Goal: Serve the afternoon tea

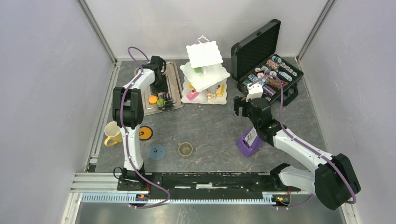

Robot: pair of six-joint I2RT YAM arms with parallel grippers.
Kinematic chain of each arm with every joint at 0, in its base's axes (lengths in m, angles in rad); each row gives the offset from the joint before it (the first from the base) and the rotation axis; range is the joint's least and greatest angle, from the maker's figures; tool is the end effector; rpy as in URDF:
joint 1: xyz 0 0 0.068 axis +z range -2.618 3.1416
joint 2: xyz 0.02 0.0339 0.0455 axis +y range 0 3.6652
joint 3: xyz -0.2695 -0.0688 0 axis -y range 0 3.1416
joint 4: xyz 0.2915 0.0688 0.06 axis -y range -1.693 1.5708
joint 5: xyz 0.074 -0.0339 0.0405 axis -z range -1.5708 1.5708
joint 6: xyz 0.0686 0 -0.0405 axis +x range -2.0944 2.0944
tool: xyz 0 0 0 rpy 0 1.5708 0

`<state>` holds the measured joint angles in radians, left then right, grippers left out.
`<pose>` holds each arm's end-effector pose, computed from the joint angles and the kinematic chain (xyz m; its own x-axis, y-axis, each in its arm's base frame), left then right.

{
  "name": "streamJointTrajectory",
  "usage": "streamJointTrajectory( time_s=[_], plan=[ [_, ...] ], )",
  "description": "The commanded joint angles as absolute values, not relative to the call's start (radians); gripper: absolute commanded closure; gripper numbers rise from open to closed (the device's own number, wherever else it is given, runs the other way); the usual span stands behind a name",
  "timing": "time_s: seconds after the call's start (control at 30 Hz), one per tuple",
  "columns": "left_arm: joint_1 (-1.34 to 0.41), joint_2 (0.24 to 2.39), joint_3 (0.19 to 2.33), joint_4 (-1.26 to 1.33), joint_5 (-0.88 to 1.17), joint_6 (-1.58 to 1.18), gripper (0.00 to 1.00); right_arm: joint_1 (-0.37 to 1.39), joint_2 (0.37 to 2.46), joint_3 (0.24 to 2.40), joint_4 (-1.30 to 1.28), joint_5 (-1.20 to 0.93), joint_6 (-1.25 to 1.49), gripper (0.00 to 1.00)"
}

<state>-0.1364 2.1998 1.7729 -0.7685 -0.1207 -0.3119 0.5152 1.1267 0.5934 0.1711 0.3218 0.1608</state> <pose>0.5171 -0.0626 0.1331 -0.9053 -0.1832 -0.3833 -0.1960 0.9806 -0.0059 0.2855 0.1367 0.2111 -0.3380 -0.0168 -0.9410 -0.1580 0.9867 0.0391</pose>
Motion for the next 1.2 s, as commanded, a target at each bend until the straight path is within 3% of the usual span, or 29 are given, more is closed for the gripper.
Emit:
streamJointTrajectory(
  time_s=[0.0,0.27,0.87,1.17],
  plan=[
    [-0.129,2.211,1.822,-0.767,-0.12,-0.256,0.51,0.52,1.111,0.613,0.202,0.326,0.168,0.02],
    [-0.112,2.15,1.839,-0.792,-0.124,-0.247,0.66,0.52,1.112,0.614,0.202,0.325,0.169,0.02],
    [-0.109,1.781,1.671,-0.86,-0.037,-0.25,0.73,0.519,1.119,0.621,0.193,0.326,0.165,0.02],
    [-0.122,1.502,1.514,-0.931,0.149,-0.217,0.75,0.519,1.119,0.624,0.185,0.333,0.161,0.02]
  ],
)
